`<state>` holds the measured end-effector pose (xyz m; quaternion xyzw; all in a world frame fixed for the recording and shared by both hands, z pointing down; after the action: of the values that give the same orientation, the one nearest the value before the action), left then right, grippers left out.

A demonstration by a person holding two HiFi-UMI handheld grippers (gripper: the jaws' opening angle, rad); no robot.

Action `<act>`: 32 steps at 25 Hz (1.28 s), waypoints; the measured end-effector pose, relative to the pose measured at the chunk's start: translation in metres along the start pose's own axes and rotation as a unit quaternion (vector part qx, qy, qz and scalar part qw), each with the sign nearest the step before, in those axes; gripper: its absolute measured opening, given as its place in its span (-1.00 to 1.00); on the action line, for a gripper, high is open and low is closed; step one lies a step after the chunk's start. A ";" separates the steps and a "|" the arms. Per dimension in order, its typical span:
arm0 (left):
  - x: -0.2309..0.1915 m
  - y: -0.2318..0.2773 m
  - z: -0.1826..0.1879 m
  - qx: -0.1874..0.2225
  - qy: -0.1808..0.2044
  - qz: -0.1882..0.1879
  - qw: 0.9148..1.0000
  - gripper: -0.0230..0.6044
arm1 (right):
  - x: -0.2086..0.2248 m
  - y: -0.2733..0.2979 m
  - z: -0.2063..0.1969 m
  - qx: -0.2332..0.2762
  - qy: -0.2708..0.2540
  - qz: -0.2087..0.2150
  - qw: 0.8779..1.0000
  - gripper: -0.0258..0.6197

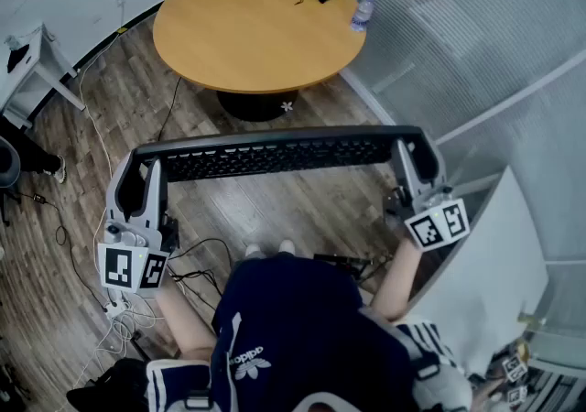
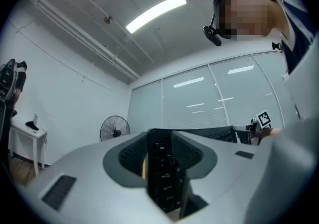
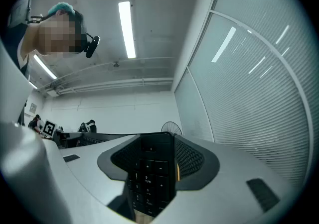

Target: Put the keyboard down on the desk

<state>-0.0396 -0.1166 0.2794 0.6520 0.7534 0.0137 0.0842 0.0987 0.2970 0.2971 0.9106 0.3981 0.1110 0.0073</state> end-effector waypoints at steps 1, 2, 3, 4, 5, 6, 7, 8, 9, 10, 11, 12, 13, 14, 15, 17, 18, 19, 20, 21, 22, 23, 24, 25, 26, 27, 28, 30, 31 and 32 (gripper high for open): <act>-0.001 0.001 0.000 0.002 0.003 -0.002 1.000 -0.48 | 0.000 0.001 -0.002 0.005 -0.001 0.001 1.000 -0.32; -0.002 0.002 -0.001 0.003 0.006 -0.004 1.000 -0.48 | -0.001 0.002 -0.004 0.010 -0.002 0.002 1.000 -0.32; -0.004 0.002 -0.003 0.003 0.009 -0.006 1.000 -0.48 | -0.002 0.003 -0.007 0.012 -0.003 0.003 1.000 -0.32; -0.006 0.002 -0.006 0.003 0.010 -0.008 1.000 -0.48 | -0.003 0.003 -0.011 0.014 -0.004 0.004 1.000 -0.32; -0.009 0.002 -0.010 0.003 0.011 -0.009 1.000 -0.48 | -0.005 0.003 -0.014 0.014 -0.005 0.003 1.000 -0.32; -0.012 0.003 -0.013 0.004 0.011 -0.009 1.000 -0.48 | -0.007 0.004 -0.017 0.014 -0.005 0.001 1.000 -0.32; -0.015 0.004 -0.016 0.004 0.010 -0.009 1.000 -0.48 | -0.008 0.006 -0.019 0.013 -0.006 -0.001 1.000 -0.32; -0.017 0.005 -0.018 0.003 0.008 -0.009 1.000 -0.48 | -0.010 0.009 -0.020 0.012 -0.008 -0.004 1.000 -0.32; -0.020 0.005 -0.021 0.002 0.005 -0.008 1.000 -0.48 | -0.011 0.011 -0.021 0.010 -0.009 -0.006 1.000 -0.32; -0.023 0.006 -0.023 -0.001 0.001 -0.009 1.000 -0.48 | -0.013 0.013 -0.021 0.008 -0.010 -0.008 1.000 -0.32; -0.025 0.007 -0.026 -0.003 -0.002 -0.009 1.000 -0.48 | -0.014 0.014 -0.022 0.007 -0.011 -0.010 1.000 -0.32; -0.027 0.007 -0.028 -0.004 -0.005 -0.010 1.000 -0.48 | -0.014 0.015 -0.023 0.007 -0.010 -0.012 1.000 -0.32; -0.027 0.008 -0.028 -0.004 -0.007 -0.011 1.000 -0.48 | -0.014 0.015 -0.023 0.006 -0.010 -0.013 1.000 -0.32; -0.027 0.008 -0.029 -0.003 -0.009 -0.012 1.000 -0.48 | -0.014 0.015 -0.021 0.006 -0.012 -0.014 1.000 -0.32; -0.027 0.009 -0.029 -0.002 -0.011 -0.013 1.000 -0.48 | -0.014 0.015 -0.021 0.005 -0.014 -0.015 1.000 -0.32; -0.027 0.009 -0.031 0.000 -0.012 -0.014 1.000 -0.48 | -0.013 0.014 -0.025 0.007 -0.008 -0.017 1.000 -0.32; -0.028 0.009 -0.032 0.001 -0.012 -0.013 1.000 -0.48 | -0.013 0.014 -0.028 0.008 -0.004 -0.017 1.000 -0.32; -0.030 0.008 -0.033 0.002 -0.011 -0.013 1.000 -0.48 | -0.013 0.015 -0.032 0.008 -0.002 -0.016 1.000 -0.32; -0.033 0.007 -0.034 0.003 -0.011 -0.011 1.000 -0.48 | -0.015 0.017 -0.035 0.007 0.001 -0.016 1.000 -0.32; -0.038 0.006 -0.033 0.004 -0.012 -0.010 1.000 -0.48 | -0.017 0.020 -0.037 0.005 0.003 -0.015 1.000 -0.32; -0.044 0.005 -0.032 0.004 -0.014 -0.009 1.000 -0.48 | -0.023 0.025 -0.036 0.001 0.000 -0.015 1.000 -0.32; -0.049 0.003 -0.031 0.004 -0.016 -0.009 1.000 -0.48 | -0.029 0.029 -0.033 -0.004 -0.007 -0.014 1.000 -0.32; -0.054 0.001 -0.031 0.004 -0.019 -0.009 1.000 -0.48 | -0.036 0.032 -0.030 -0.007 -0.014 -0.013 1.000 -0.32; -0.058 0.000 -0.030 0.004 -0.021 -0.010 1.000 -0.48 | -0.040 0.033 -0.029 -0.009 -0.016 -0.013 1.000 -0.32; -0.059 -0.002 -0.030 0.004 -0.022 -0.010 1.000 -0.48 | -0.042 0.033 -0.029 -0.009 -0.014 -0.015 1.000 -0.32; -0.060 -0.003 -0.030 0.005 -0.022 -0.011 1.000 -0.48 | -0.042 0.032 -0.031 -0.009 -0.009 -0.017 1.000 -0.32; -0.061 -0.004 -0.029 0.005 -0.022 -0.012 1.000 -0.48 | -0.043 0.032 -0.032 -0.011 -0.004 -0.020 1.000 -0.32; -0.065 -0.006 -0.027 0.006 -0.024 -0.014 1.000 -0.48 | -0.048 0.034 -0.029 -0.020 0.000 -0.025 0.999 -0.31; -0.068 -0.008 -0.025 0.006 -0.026 -0.014 1.000 -0.48 | -0.052 0.036 -0.027 -0.024 0.001 -0.026 0.999 -0.31; -0.071 -0.009 -0.024 0.006 -0.027 -0.014 1.000 -0.48 | -0.056 0.038 -0.025 -0.027 -0.002 -0.026 0.999 -0.31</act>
<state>-0.0424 -0.1858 0.3097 0.6419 0.7601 -0.0092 0.1007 0.0842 0.2290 0.3140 0.8995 0.4188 0.1195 0.0352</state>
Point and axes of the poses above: the fingertips, and each gripper's own axes: y forward along the fingers, x to its right, z out of its top, the point moved 2 cm from there along -y, backward along the fingers, and after that the axes turned 4 degrees about -x, right-handed, at the moved point
